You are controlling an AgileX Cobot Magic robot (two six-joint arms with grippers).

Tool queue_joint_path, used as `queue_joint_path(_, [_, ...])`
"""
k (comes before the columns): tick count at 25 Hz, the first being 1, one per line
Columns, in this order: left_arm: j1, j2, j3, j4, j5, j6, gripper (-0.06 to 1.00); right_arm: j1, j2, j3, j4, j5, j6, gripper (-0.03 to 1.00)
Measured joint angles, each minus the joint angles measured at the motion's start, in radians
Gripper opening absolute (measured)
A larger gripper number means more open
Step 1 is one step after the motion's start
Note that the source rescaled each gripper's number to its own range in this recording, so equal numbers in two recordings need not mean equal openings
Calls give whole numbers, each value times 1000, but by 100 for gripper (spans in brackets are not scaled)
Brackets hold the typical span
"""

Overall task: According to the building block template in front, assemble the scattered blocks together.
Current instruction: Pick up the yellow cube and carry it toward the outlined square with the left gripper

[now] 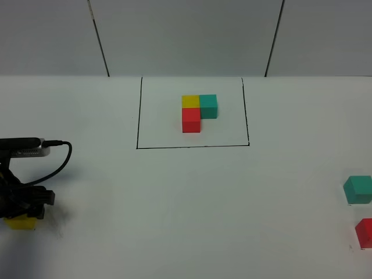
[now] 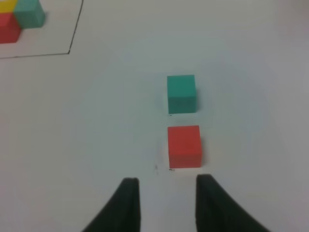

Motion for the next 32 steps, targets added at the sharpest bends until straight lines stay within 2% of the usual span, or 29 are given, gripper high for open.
queue_joint_path(4, [0,19,0,0,-13,0,70,0,0,0,0,0,0,0])
queue_joint_path(6, [0,24,0,0,-17,0,63,0,0,0,0,0,0,0])
queue_joint_path(8, [0,26,0,1,-19,-9,46,0,0,0,0,0,0,0])
queue_joint_path(10, [0,26,0,1,-24,-21,23,0,0,0,0,0,0,0])
queue_joint_path(11, [0,26,0,1,-28,-24,8,0,0,0,0,0,0,0])
queue_joint_path(12, [0,26,0,1,-28,-26,0,0,0,0,0,0,0,0])
queue_joint_path(18, [0,26,-26,5,-27,6,0,0,0,0,0,0,0,0])
queue_joint_path(23, [-31,14,-143,-3,81,94,0,0,0,0,0,0,0,0])
queue_joint_path(26, [-91,9,-247,-50,157,214,0,0,0,0,0,0,0,0])
queue_joint_path(32, [-261,9,-411,-222,282,568,0,0,0,0,0,0,0,0])
